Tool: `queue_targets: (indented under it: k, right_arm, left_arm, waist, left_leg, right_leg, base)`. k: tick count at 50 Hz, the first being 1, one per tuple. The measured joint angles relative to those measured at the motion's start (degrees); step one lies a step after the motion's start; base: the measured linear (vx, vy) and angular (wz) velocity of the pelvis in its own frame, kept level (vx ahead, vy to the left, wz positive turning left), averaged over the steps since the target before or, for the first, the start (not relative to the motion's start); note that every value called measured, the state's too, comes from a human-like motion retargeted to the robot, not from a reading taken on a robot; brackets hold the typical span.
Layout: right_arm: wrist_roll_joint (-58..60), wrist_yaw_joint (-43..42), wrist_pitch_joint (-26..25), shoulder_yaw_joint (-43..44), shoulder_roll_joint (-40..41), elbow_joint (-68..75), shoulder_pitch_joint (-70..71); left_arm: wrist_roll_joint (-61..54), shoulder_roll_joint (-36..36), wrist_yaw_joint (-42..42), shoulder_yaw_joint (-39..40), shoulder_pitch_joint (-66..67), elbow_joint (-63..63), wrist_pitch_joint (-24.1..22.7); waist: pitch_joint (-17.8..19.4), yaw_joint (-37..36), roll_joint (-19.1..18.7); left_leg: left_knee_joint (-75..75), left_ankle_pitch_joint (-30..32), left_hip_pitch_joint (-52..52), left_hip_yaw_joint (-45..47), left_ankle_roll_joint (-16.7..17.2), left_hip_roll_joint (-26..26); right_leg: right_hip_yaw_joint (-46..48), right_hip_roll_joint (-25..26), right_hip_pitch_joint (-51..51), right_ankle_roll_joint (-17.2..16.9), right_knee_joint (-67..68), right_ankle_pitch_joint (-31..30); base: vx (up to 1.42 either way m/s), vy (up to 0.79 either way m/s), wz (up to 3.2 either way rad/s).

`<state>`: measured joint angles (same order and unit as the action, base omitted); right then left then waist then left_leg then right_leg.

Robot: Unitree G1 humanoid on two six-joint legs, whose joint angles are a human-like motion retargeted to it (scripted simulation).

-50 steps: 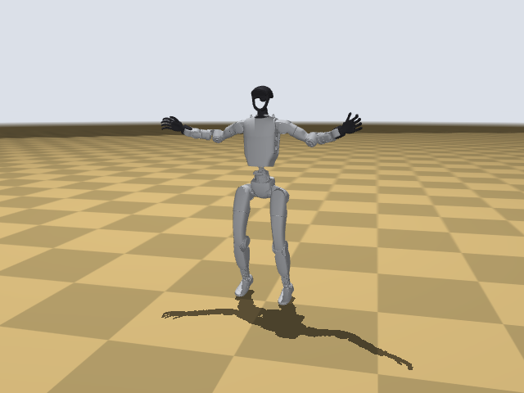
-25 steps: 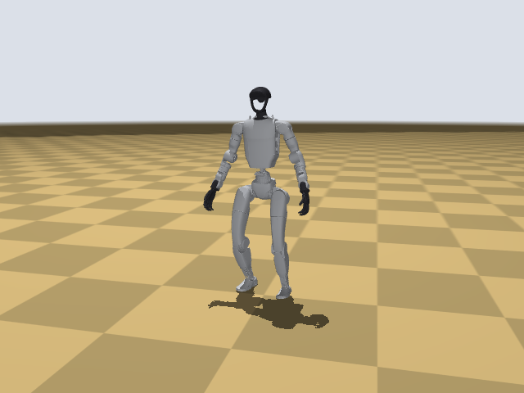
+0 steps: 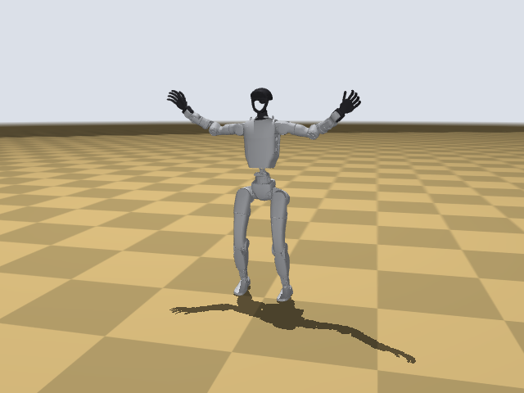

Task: Sport exercise

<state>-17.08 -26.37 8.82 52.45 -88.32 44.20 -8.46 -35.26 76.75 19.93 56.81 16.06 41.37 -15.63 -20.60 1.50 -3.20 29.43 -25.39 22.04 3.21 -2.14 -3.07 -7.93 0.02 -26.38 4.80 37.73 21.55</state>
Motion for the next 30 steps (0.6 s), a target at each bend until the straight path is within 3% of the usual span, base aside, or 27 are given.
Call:
queue_targets:
  k: [3,5,6,8,10,13,15,17,20,23,28,30]
  right_arm:
    - [2.9,0.3,1.0,5.9,-9.0,-5.3,-4.8]
    - [1.8,5.9,0.8,14.9,-6.0,-12.1,-14.1]
    - [-0.1,9.2,0.8,14.5,-2.5,-14.0,-16.0]
    - [-4.6,17.6,-0.2,9.7,8.0,-18.2,-17.9]
    - [-7.0,24.1,-2.4,-4.0,18.6,-18.1,-13.9]
    - [-4.2,28.6,-7.1,-27.4,33.8,-5.9,-4.2]
    - [-0.2,30.6,-10.0,-40.0,43.9,7.0,2.8]
    - [3.2,32.8,-12.0,-47.8,53.5,19.2,8.3]
    - [5.0,34.9,-13.0,-51.6,63.3,31.2,12.7]
    - [4.9,32.9,-13.2,-49.8,63.7,35.2,12.7]
    - [3.9,27.8,-12.8,-50.2,57.9,35.5,10.0]
    - [3.8,26.9,-12.5,-51.4,56.6,35.1,9.3]
  left_arm:
    - [5.4,7.9,0.0,7.8,9.2,-7.5,-1.5]
    - [6.5,5.4,-4.8,21.4,24.3,-16.6,-0.2]
    - [5.1,4.0,-8.1,20.1,24.9,-18.6,0.4]
    - [1.9,-0.3,-16.6,9.7,19.4,-22.2,2.9]
    - [0.3,-8.4,-22.8,-7.7,9.7,-22.7,6.3]
    - [4.4,-24.0,-26.4,-31.6,-2.1,-13.5,11.9]
    - [9.4,-33.9,-27.9,-43.0,-8.0,-2.1,15.5]
    - [14.6,-42.5,-30.2,-49.9,-12.5,12.1,18.6]
    - [20.5,-50.7,-33.8,-54.5,-17.6,31.7,21.4]
    - [20.7,-50.1,-31.8,-53.7,-17.7,40.6,21.1]
    - [13.6,-46.1,-26.4,-52.4,-15.1,41.6,18.4]
    - [13.2,-45.8,-25.6,-53.6,-14.5,40.8,17.8]
  waist:
    - [0.0,0.6,-0.4]
    - [1.6,1.9,-1.0]
    - [2.8,1.8,-0.6]
    - [4.6,0.6,0.4]
    - [6.0,-0.6,0.5]
    - [7.9,-2.2,0.5]
    - [9.6,-2.8,0.9]
    - [11.6,-2.6,1.4]
    - [14.2,-1.5,2.3]
    - [13.7,-0.3,2.8]
    - [7.7,0.4,1.6]
    - [7.4,0.4,1.6]
  left_leg:
    - [3.7,-2.6,1.4,-1.3,0.4,-0.4]
    - [4.6,-4.3,1.8,-2.1,0.6,-1.9]
    - [6.1,-4.8,2.4,-2.0,0.3,-2.2]
    - [8.3,-6.4,2.3,-1.6,-0.7,-3.2]
    - [12.0,-8.9,2.2,-0.6,-2.0,-3.9]
    - [18.8,-14.3,2.6,1.5,-2.7,-5.0]
    - [22.9,-17.2,2.7,2.3,-2.9,-5.6]
    - [25.7,-19.2,2.2,3.0,-3.4,-5.8]
    - [25.6,-20.0,0.6,4.0,-4.1,-5.0]
    - [18.8,-14.0,-1.0,4.9,-4.8,-3.4]
    - [0.5,9.6,-2.7,4.3,-3.0,-0.7]
    - [1.5,12.7,-1.7,3.9,-2.2,0.2]
  right_leg:
    - [-0.3,0.6,-1.6,-0.1,4.1,3.7]
    - [0.6,2.0,-0.8,-0.1,2.7,4.0]
    - [1.0,2.2,-1.4,0.0,3.8,4.2]
    - [1.8,2.7,-0.5,0.4,4.1,4.9]
    - [2.8,2.8,0.3,0.3,5.9,6.6]
    - [5.5,1.9,0.2,-0.9,11.4,11.3]
    - [6.9,1.0,0.1,-2.0,15.4,14.6]
    - [7.7,0.0,0.2,-3.0,18.9,16.8]
    - [8.3,-1.6,0.8,-3.5,20.8,18.2]
    - [7.9,-2.5,1.7,-2.9,16.0,14.0]
    - [4.8,-2.6,1.6,1.5,2.1,-5.3]
    - [3.7,-2.5,0.1,1.6,4.0,-7.7]
  base:
    - [0.0,-0.11,-0.09]
    - [0.07,-0.11,-0.11]
    - [0.03,-0.11,-0.06]
    - [0.0,-0.1,0.02]
    - [-0.01,-0.07,0.06]
    - [-0.05,-0.04,0.05]
    - [-0.03,-0.01,0.01]
    - [0.0,0.0,0.0]
    - [0.0,0.0,0.0]
    - [0.1,0.02,0.1]
    - [0.11,0.0,0.13]
    - [-0.02,-0.01,0.18]
